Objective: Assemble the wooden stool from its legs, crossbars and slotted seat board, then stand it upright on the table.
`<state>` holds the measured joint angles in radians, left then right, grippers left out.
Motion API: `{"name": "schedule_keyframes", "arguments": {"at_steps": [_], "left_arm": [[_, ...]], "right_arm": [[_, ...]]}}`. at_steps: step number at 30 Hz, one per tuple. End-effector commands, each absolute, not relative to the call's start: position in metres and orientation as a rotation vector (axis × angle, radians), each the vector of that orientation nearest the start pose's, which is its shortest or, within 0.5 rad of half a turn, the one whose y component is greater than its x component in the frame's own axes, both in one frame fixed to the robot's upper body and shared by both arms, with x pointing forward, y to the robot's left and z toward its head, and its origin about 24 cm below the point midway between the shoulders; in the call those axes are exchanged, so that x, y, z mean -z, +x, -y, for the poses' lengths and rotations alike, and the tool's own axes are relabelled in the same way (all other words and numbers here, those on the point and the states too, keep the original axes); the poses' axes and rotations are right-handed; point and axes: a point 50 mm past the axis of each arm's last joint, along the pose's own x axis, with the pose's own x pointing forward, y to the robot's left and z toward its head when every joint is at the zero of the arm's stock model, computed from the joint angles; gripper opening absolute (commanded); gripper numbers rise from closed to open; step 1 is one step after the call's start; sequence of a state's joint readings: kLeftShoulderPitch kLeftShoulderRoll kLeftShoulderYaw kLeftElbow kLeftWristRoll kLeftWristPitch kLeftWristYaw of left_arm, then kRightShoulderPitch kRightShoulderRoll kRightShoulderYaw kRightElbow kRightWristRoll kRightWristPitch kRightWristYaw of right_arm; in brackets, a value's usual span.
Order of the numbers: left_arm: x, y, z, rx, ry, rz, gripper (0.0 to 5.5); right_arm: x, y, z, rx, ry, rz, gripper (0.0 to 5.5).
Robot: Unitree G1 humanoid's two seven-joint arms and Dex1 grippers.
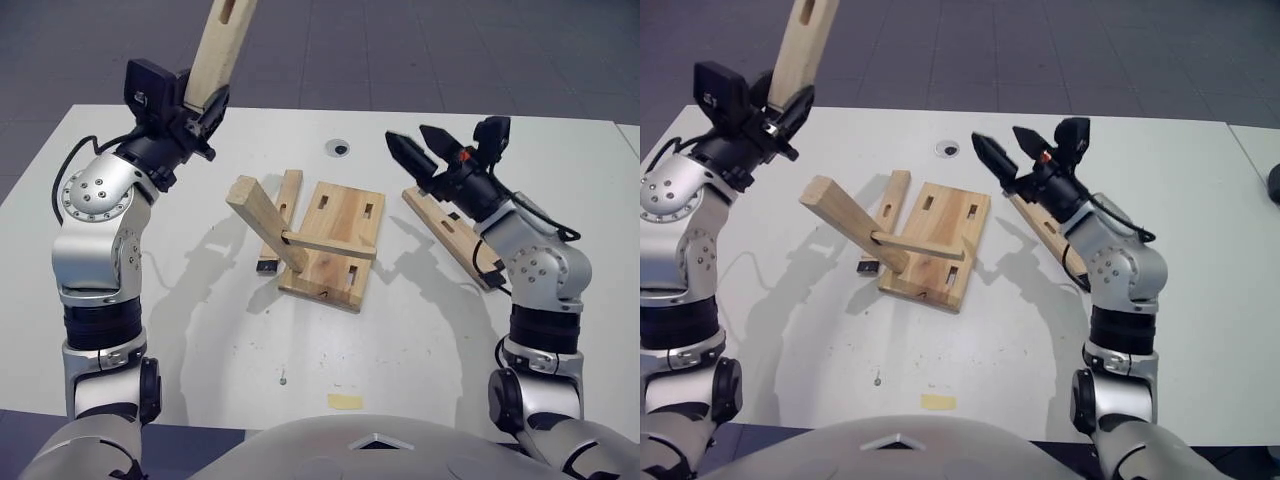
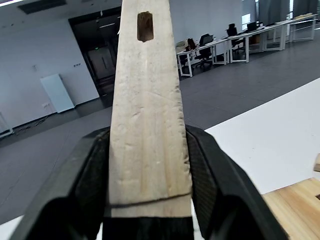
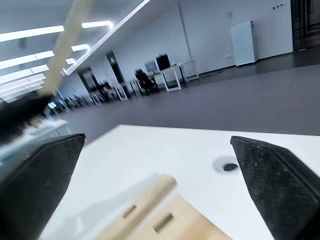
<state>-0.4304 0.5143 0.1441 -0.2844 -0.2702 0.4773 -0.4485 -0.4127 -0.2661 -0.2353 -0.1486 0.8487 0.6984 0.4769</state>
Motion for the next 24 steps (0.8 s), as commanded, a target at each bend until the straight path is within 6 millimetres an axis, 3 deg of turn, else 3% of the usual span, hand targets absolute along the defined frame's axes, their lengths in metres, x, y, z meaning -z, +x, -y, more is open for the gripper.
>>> {"name": "schedule_keyframes", "arguments": {"at_steps": [1, 6, 12, 17, 24], "left_arm": [[-0.216, 0.281, -0.158, 0.717, 0.527, 0.253, 2.03], [-0.193, 0.27, -0.139, 0.852, 0.538, 0.201, 2.03], [-0.185, 0.263, -0.128, 0.898, 0.529, 0.188, 2.03], [-0.187, 0.264, -0.128, 0.886, 0.528, 0.192, 2.03], [-0.186, 0.262, -0.121, 0.908, 0.505, 0.197, 2.03]], "right_arm": [[-0.223, 0.286, 0.129, -1.012, 0.925, 0.152, 5.4], [-0.218, 0.292, 0.113, -0.927, 1.017, 0.068, 5.4], [-0.223, 0.299, 0.113, -0.806, 1.03, 0.095, 5.4], [-0.229, 0.295, 0.127, -0.821, 1.123, 0.162, 4.55], [-0.223, 0.292, 0.139, -0.854, 1.088, 0.156, 3.38]]}}
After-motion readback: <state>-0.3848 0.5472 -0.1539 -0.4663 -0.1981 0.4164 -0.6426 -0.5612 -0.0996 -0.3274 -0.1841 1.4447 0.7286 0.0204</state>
